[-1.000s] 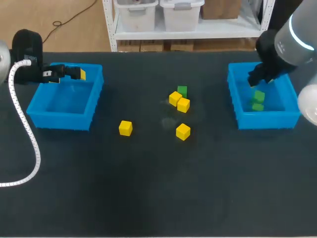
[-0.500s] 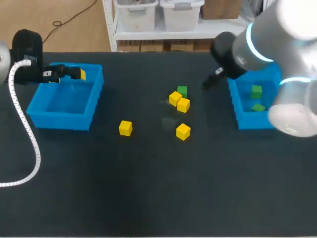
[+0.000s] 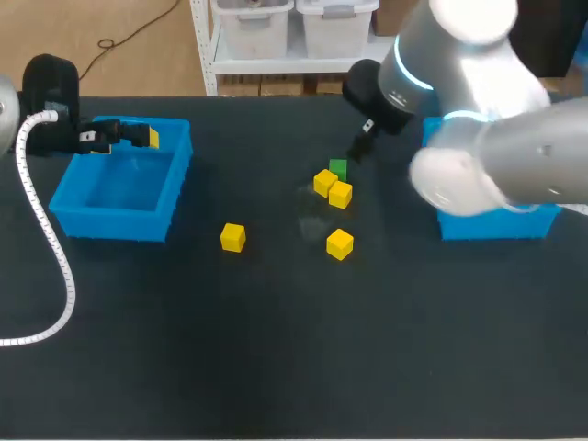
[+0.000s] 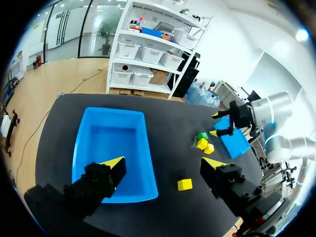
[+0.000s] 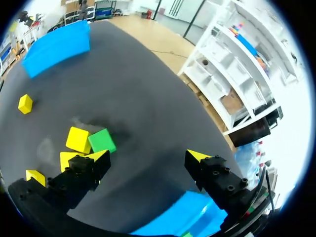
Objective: Put the green cubes in the right bin and the yellow cubes in the left bin.
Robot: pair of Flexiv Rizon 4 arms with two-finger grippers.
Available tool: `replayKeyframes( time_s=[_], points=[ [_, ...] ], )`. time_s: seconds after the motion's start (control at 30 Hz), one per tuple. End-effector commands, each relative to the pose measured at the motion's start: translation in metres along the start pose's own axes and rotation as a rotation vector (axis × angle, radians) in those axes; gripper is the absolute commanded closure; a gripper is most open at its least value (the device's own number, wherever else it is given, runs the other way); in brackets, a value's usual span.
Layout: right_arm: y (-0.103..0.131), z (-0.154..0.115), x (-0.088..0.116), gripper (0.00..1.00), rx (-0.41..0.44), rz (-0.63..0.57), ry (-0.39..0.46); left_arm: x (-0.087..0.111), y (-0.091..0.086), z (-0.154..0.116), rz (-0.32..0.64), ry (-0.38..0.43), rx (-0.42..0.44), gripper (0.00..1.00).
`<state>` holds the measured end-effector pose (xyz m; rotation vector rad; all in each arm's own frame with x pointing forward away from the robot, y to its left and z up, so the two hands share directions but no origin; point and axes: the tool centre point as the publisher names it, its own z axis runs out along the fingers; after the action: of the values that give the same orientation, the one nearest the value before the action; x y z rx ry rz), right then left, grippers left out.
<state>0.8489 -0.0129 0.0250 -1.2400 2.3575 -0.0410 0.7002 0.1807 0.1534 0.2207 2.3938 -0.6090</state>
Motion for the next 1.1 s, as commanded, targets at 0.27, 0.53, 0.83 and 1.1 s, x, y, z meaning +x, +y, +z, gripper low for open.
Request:
replayKeyframes(
  time_s=[0.27, 0.53, 0.83, 1.1],
  points=[
    [0.000, 0.001, 0.002, 0.00, -0.097, -0.087, 0.059, 0.001, 0.003, 0.000, 0.003, -0.008, 0.015, 0.00],
    [0.004, -0.009, 0.010, 0.00, -0.100, -0.176, 0.069, 0.001, 0.003, 0.000, 0.003, -0.008, 0.015, 0.00],
    [0.029, -0.007, 0.013, 0.00, -0.126, -0.285, 0.116, 0.001, 0.003, 0.000, 0.003, -0.008, 0.015, 0.00],
    [0.034, 0.002, 0.008, 0.00, -0.126, -0.317, 0.129, 0.001, 0.003, 0.000, 0.003, -0.008, 0.015, 0.00]
  ],
)
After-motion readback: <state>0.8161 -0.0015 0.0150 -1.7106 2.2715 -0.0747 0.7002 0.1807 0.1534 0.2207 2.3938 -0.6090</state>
